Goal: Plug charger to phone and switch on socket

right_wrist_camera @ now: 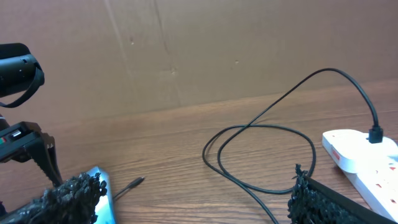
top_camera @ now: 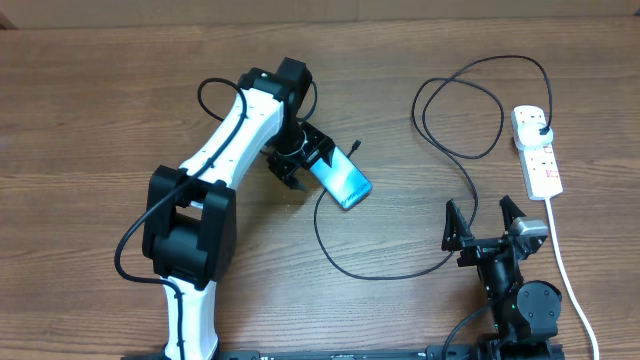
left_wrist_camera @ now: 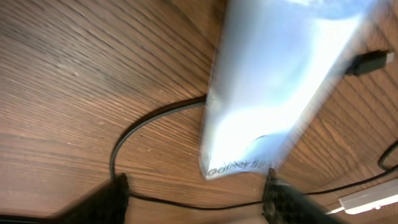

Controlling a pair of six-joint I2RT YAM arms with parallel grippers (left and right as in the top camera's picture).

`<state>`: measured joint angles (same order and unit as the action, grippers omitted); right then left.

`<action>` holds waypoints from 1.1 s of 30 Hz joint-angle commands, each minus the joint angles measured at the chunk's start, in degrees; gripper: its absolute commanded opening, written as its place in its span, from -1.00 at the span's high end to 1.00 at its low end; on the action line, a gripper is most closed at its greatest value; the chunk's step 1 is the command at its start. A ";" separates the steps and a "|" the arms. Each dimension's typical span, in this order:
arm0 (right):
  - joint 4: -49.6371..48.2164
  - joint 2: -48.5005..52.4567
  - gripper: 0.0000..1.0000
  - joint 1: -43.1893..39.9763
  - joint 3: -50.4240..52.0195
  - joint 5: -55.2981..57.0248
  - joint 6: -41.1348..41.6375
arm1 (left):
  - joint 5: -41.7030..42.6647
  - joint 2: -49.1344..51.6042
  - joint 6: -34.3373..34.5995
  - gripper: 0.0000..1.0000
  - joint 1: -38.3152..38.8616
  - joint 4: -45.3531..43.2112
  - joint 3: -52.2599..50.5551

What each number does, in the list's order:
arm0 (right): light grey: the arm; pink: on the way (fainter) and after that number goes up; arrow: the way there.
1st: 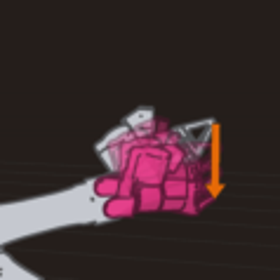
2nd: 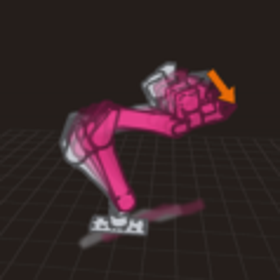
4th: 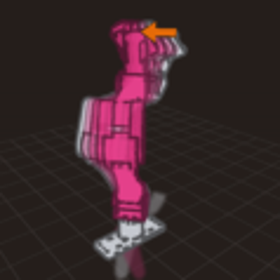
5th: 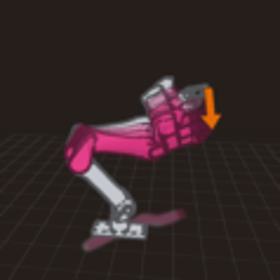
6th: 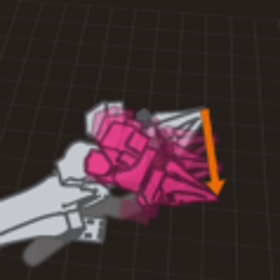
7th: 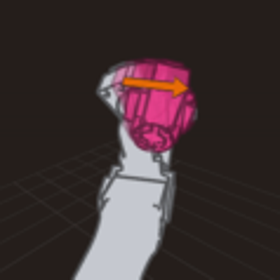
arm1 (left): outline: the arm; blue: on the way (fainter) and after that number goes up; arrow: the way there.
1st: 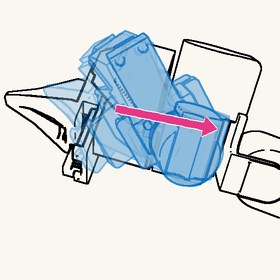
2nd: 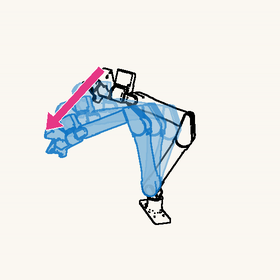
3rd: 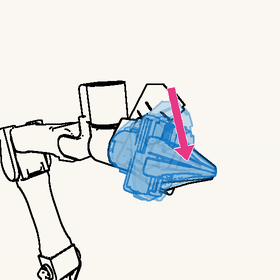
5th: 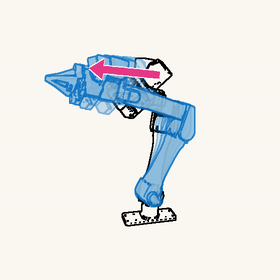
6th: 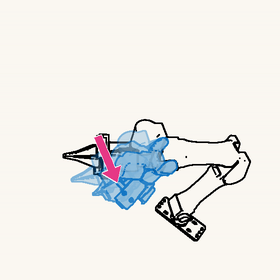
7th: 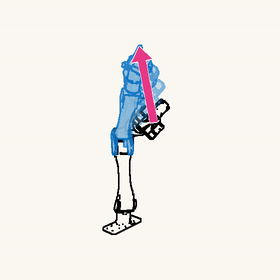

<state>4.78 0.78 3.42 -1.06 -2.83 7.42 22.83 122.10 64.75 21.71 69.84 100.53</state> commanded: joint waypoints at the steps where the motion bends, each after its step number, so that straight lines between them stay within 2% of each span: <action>1: -0.13 -0.61 -1.00 0.26 0.61 1.09 -0.42 | -1.64 -0.28 0.02 -0.09 1.57 -0.59 1.57; 5: -0.22 -0.61 -1.00 0.26 0.61 1.05 -0.20 | -2.29 -0.28 0.02 -0.11 1.73 -0.79 1.57; 10: -0.92 -0.61 -1.00 0.26 0.61 0.48 0.07 | -2.29 -0.28 0.02 -0.33 1.73 -1.57 1.57; 13: -0.81 -0.61 -1.00 0.26 0.61 -2.95 0.02 | -2.34 -0.28 0.00 -0.38 1.73 -2.47 1.57; 19: -0.61 -0.61 -1.00 0.26 0.61 -3.43 0.00 | -5.14 -0.28 -0.33 -0.72 1.73 -5.60 1.57; 20: -0.61 -0.61 -1.00 0.26 0.61 -3.43 0.00 | -7.32 -0.28 -1.09 -0.73 1.73 -6.27 1.57; 22: -0.61 -0.61 -1.00 0.26 0.61 -3.43 0.00 | -10.97 -0.28 -1.92 -0.62 1.73 -6.54 1.57; 27: -0.61 -0.61 -1.00 0.26 0.61 -3.43 0.00 | -11.87 -0.28 -4.42 -0.54 2.27 -12.26 1.57; 30: -0.61 -0.61 -1.00 0.26 0.61 -3.41 0.00 | -11.87 -0.28 -8.17 -0.64 3.89 -18.10 1.66; 33: -0.61 -0.61 -1.00 0.26 0.61 -3.41 0.00 | -13.11 -0.28 -10.14 -0.78 5.62 -19.63 2.12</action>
<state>4.34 0.78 3.42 -1.06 -5.80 7.44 12.19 122.10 59.11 24.82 50.57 100.68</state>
